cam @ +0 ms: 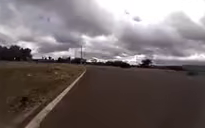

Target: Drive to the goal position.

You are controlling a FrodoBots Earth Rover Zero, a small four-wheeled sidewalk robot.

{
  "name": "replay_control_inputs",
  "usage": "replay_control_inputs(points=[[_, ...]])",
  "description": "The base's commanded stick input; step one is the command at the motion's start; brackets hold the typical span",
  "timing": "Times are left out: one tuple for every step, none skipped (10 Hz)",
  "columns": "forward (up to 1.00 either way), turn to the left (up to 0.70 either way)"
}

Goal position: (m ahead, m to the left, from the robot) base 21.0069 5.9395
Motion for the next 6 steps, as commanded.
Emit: replay_control_inputs(points=[[0.85, 0.04], [0.85, 0.04], [0.85, 0.04], [0.85, 0.04], [0.85, 0.2], [0.85, 0.37]])
